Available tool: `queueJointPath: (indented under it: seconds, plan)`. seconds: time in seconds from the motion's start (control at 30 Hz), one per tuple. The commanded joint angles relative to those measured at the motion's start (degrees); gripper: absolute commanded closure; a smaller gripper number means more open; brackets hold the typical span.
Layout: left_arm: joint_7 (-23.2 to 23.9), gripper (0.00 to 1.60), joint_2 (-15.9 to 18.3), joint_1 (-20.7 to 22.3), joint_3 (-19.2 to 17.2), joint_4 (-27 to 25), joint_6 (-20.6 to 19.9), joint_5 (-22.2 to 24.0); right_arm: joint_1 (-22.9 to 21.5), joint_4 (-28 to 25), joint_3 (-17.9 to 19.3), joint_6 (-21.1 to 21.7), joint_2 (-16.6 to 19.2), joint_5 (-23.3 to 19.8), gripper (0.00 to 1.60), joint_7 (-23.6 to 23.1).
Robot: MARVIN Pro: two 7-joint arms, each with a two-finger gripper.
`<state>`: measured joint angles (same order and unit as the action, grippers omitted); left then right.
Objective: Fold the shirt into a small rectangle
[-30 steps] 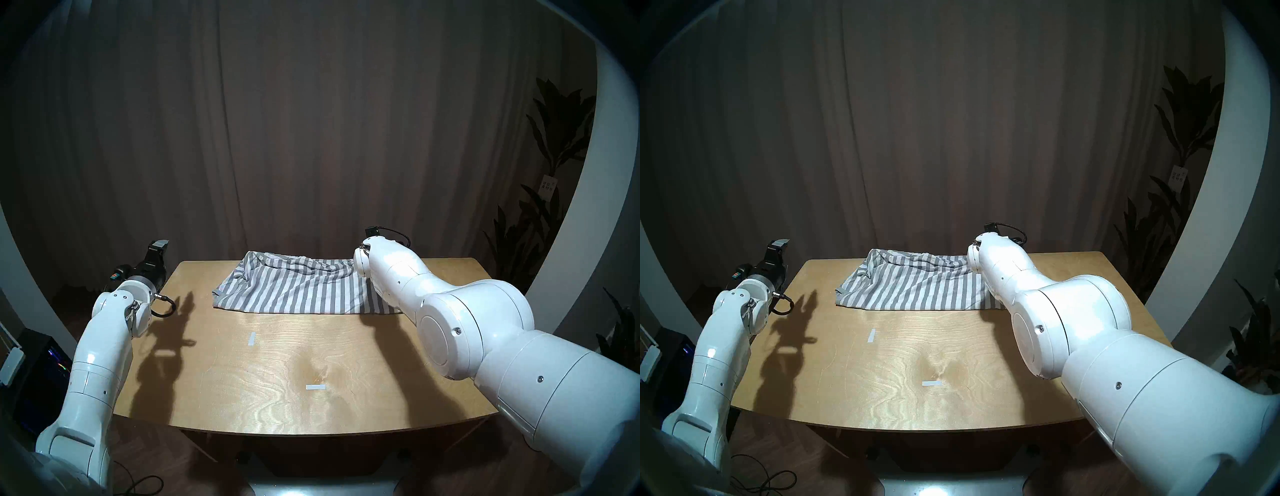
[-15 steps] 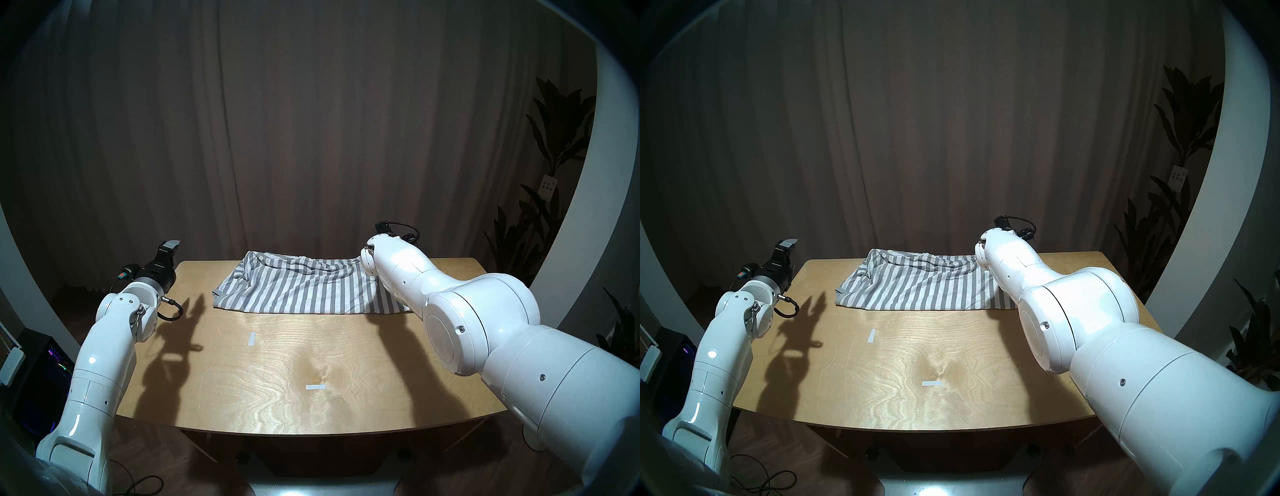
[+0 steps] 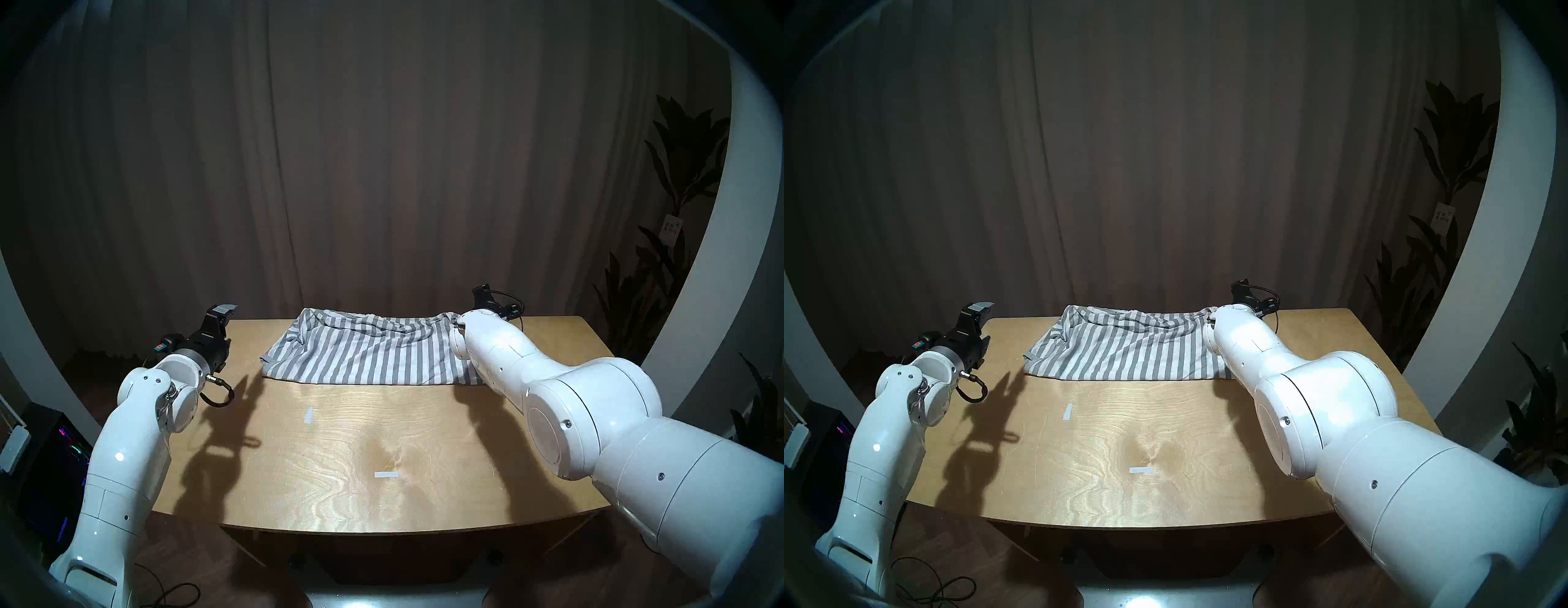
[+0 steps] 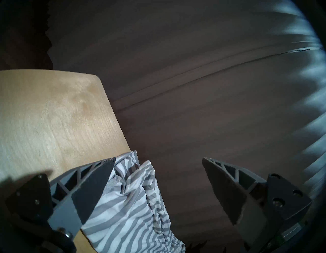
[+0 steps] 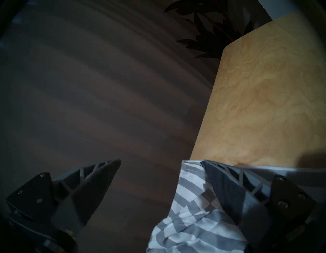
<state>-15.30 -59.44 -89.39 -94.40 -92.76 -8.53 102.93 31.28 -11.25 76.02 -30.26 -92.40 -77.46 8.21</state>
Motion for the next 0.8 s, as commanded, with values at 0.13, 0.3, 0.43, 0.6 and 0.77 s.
queueJointPath:
  seconds: [0.13,0.3,0.43,0.6,0.77]
  plan:
    - [-0.9,0.00,-3.3,-4.4,2.4,-4.9,-1.1,2.5,-0.7,-4.1,1.4,-0.2,0.5,-1.3,0.00,-3.9]
    - [-1.5,0.00,-4.0,-5.3,3.6,-6.0,-1.2,3.0,0.8,-4.0,2.2,0.0,1.1,-2.3,0.00,-4.2]
    - [-1.8,0.00,-4.2,-5.9,4.4,-6.6,-1.1,2.9,1.4,-4.2,3.3,0.4,2.0,-3.4,0.00,-4.5]
    - [-1.9,0.00,-4.6,-6.4,5.1,-6.8,-1.1,3.1,2.4,-4.4,4.3,1.5,3.3,-4.5,0.00,-5.2]
    - [-2.0,0.00,-4.9,-6.9,5.7,-6.7,-0.9,3.3,3.2,-4.8,5.1,3.3,3.7,-5.5,0.00,-6.1]
